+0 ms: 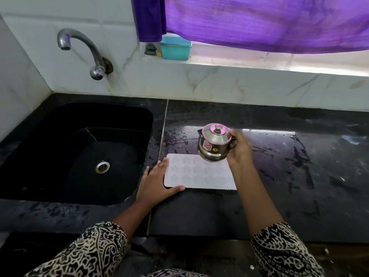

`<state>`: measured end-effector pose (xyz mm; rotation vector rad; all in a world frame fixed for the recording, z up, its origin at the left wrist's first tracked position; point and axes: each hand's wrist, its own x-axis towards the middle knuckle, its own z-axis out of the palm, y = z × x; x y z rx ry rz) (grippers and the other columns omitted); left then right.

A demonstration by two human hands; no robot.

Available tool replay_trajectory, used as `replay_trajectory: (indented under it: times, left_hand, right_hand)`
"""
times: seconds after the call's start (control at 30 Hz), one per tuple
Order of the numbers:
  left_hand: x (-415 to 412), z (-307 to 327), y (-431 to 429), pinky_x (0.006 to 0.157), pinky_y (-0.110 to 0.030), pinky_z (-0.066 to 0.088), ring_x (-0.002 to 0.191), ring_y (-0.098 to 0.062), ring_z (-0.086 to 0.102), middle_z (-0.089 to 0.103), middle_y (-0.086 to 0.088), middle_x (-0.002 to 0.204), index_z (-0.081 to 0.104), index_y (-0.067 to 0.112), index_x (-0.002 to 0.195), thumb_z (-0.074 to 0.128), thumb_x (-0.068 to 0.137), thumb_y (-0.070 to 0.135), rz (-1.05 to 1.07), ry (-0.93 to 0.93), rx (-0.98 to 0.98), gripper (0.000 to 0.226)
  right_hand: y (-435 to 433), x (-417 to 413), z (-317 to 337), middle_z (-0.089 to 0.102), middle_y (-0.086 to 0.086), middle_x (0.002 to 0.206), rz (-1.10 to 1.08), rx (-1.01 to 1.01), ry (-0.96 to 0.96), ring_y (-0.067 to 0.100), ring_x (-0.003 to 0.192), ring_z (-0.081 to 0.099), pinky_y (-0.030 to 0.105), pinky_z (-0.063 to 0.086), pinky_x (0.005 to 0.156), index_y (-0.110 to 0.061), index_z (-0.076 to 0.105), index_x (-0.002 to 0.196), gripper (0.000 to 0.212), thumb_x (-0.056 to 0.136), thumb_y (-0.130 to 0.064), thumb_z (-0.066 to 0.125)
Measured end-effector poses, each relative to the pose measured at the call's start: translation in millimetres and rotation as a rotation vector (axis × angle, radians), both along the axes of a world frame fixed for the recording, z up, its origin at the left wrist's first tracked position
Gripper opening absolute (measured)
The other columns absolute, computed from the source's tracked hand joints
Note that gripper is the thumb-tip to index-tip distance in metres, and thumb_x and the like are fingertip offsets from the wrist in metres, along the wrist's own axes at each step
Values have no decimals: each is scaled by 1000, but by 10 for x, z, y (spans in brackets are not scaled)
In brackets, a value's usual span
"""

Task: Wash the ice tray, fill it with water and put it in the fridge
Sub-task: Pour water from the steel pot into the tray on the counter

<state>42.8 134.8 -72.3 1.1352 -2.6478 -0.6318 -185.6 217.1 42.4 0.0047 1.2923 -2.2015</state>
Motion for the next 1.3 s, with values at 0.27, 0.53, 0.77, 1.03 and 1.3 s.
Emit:
replay_trajectory:
  times: [0.27, 0.53, 0.77, 1.03, 1.3]
  left_hand:
    - [10, 26, -8, 119, -32, -2, 146, 1, 6, 13, 14, 161, 9, 28, 156, 33, 59, 95, 9, 5, 26, 120]
    - [-3, 33, -27, 115, -24, -6, 141, 8, 1, 10, 21, 158, 13, 30, 155, 40, 61, 93, 6, 27, 36, 116]
    - [-7, 38, -34, 115, -22, -7, 141, 9, 1, 4, 27, 153, 13, 31, 155, 43, 61, 93, 12, 21, 46, 116]
    - [-9, 44, -31, 115, -22, -7, 141, 9, 2, 3, 28, 152, 13, 33, 155, 44, 61, 93, 20, 28, 50, 115]
    - [-15, 40, -31, 116, -24, -6, 141, 8, 1, 5, 24, 154, 12, 31, 155, 39, 60, 94, 24, 14, 46, 118]
  right_hand:
    - [-589, -172, -252, 53, -9, 40, 43, -10, -48, 1, 37, 49, 13, 39, 39, -12, 50, 61, 29, 83, 5, 54]
    - [-918, -264, -530, 48, -8, 38, 74, 80, -89, 2, 36, 43, 16, 37, 41, -10, 52, 63, 25, 82, 6, 56]
    - [-1052, -264, -663, 57, -7, 43, 70, 41, -114, 3, 41, 53, 15, 44, 44, -10, 53, 64, 26, 82, 8, 57]
    - [-1111, -277, -762, 59, -9, 49, 62, 95, -24, 6, 52, 53, 16, 45, 49, -12, 54, 62, 25, 83, 1, 60]
    - [-1051, -300, -848, 53, -5, 57, 96, 246, 195, 2, 54, 43, 12, 39, 49, -15, 57, 61, 26, 85, -11, 64]
